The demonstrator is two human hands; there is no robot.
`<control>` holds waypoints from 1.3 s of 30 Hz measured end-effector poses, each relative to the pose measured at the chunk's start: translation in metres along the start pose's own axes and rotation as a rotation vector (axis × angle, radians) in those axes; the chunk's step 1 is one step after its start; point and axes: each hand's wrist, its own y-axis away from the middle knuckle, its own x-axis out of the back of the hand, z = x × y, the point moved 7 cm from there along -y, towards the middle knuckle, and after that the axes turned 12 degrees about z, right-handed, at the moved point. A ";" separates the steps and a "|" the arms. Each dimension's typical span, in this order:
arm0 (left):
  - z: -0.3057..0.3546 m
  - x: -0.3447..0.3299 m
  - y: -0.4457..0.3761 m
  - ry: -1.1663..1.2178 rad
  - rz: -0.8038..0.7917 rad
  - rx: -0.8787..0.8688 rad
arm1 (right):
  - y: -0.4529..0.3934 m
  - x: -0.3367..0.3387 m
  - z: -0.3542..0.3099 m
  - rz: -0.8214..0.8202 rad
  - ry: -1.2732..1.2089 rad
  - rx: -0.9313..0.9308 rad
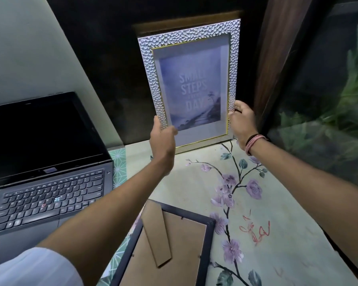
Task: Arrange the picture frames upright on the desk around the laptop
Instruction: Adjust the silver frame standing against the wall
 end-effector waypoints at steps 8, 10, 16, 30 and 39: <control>0.002 0.076 -0.027 -0.006 0.132 0.015 | 0.043 -0.071 -0.004 -0.089 0.005 0.052; 0.002 0.088 -0.029 -0.007 0.142 0.025 | 0.050 -0.081 -0.001 -0.107 0.013 0.049; -0.003 0.091 -0.028 -0.030 0.078 0.029 | 0.054 -0.088 0.002 -0.108 0.050 0.041; 0.004 0.090 -0.034 -0.221 -0.078 0.113 | 0.054 -0.090 0.009 -0.265 0.179 -0.057; -0.026 0.114 0.026 -0.382 -0.022 0.000 | 0.138 -0.046 0.012 -0.169 0.376 -0.073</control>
